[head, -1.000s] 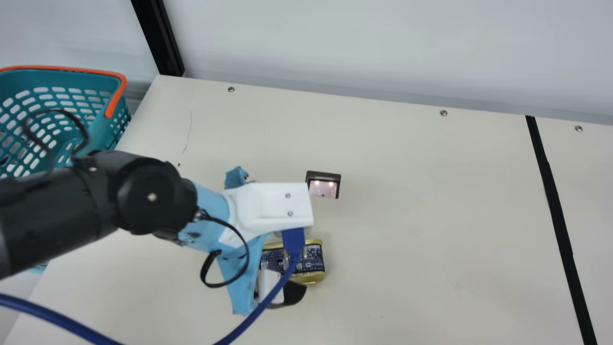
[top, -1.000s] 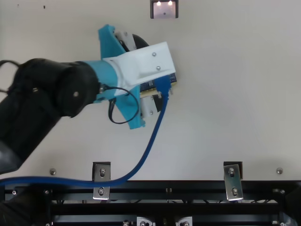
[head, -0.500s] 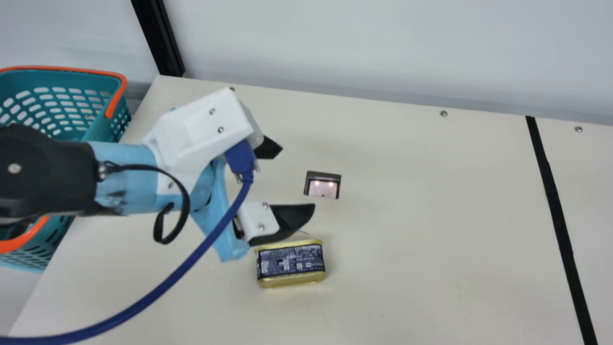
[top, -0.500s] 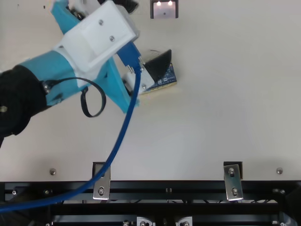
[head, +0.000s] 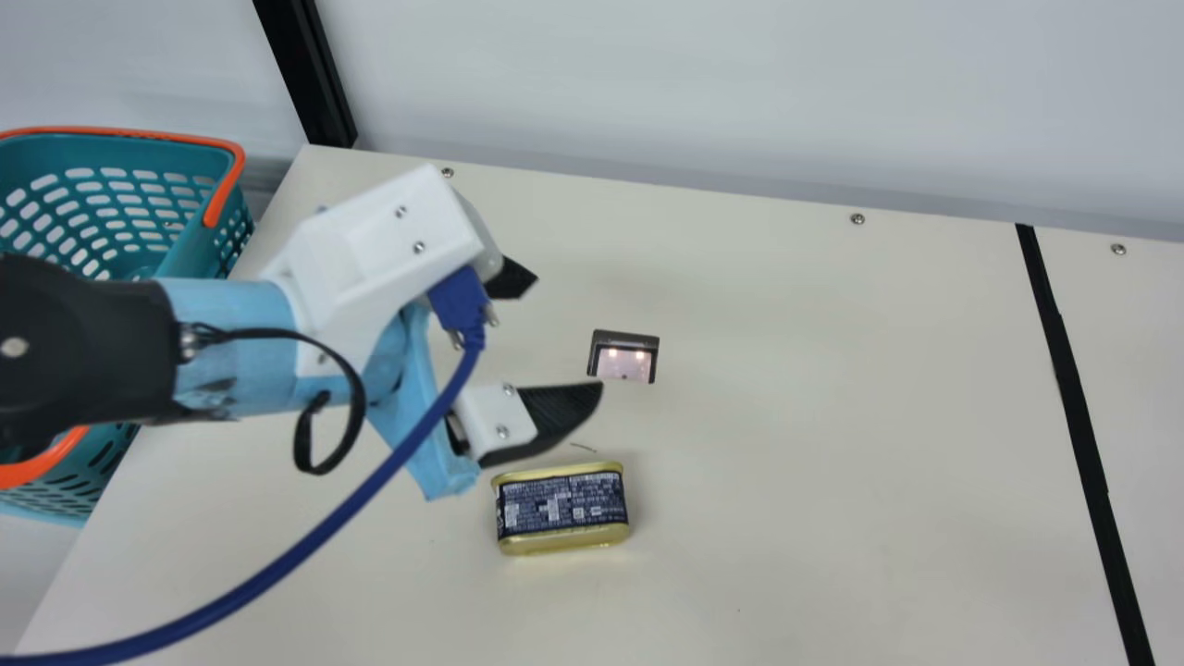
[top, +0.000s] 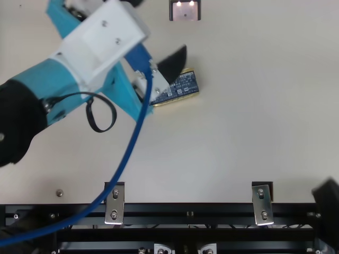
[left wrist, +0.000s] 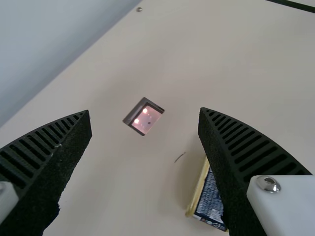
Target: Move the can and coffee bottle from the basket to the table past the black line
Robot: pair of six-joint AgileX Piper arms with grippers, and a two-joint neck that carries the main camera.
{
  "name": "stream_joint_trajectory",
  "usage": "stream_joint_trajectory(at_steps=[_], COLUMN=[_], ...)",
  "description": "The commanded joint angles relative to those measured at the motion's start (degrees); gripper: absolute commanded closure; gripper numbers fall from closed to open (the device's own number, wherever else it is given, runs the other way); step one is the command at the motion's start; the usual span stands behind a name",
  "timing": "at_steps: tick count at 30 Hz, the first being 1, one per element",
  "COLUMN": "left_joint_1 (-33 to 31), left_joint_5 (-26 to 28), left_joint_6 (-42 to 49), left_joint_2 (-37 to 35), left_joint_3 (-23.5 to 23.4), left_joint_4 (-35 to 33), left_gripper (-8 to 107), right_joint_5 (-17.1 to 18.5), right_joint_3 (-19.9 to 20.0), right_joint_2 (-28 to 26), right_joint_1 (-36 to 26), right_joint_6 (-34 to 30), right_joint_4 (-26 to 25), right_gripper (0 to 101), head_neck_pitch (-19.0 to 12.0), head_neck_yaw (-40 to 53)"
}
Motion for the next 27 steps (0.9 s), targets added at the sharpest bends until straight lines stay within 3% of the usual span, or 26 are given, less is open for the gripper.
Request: stream_joint_trajectory(at_steps=[1,8,11,15,16,17,18,22,27], left_joint_1=[0.43,5.00,8.08,12.49,13.07,13.29,12.64,13.22,13.22], left_joint_5=[-3.62,-11.01,-12.36,-12.53,-11.63,-10.65,-12.17,-11.19,-11.11], left_joint_6=[-4.30,-15.98,-20.55,-25.82,-27.38,-28.66,-25.71,-28.68,-28.68], left_joint_2=[-1.69,-7.81,-10.75,-15.45,-16.78,-17.90,-15.92,-17.93,-17.93], left_joint_3=[1.46,7.19,9.53,12.36,12.85,13.25,12.87,13.29,13.29], left_joint_4=[4.96,19.45,25.89,34.96,37.38,39.33,32.04,38.24,39.30], left_gripper=[9,9,9,9,9,9,9,9,9], right_joint_5=[-4.24,-11.16,-11.70,-10.45,-11.51,-11.05,-11.05,-11.09,-11.07], right_joint_3=[-0.83,-4.60,-6.52,-9.49,-8.39,-9.11,-9.52,-9.52,-9.52], right_joint_2=[5.33,18.05,23.35,30.80,25.69,27.45,28.88,30.99,31.11], right_joint_1=[2.84,7.76,6.78,1.09,4.18,2.67,1.76,1.12,1.12], right_joint_6=[-0.31,-2.59,-7.25,-18.79,-10.97,-13.20,-15.08,-18.90,-18.96], right_joint_4=[-2.03,-6.19,-4.10,2.53,-1.00,0.50,1.52,2.16,2.07], right_gripper=[0,0,0,0,0,0,0,0,0], head_neck_pitch=[-0.12,-0.12,-0.12,-0.12,-0.12,-0.12,-0.12,-0.12,-0.12], head_neck_yaw=[-0.30,-0.30,-0.30,-0.30,-0.30,-0.30,-0.30,-0.30,-0.30])
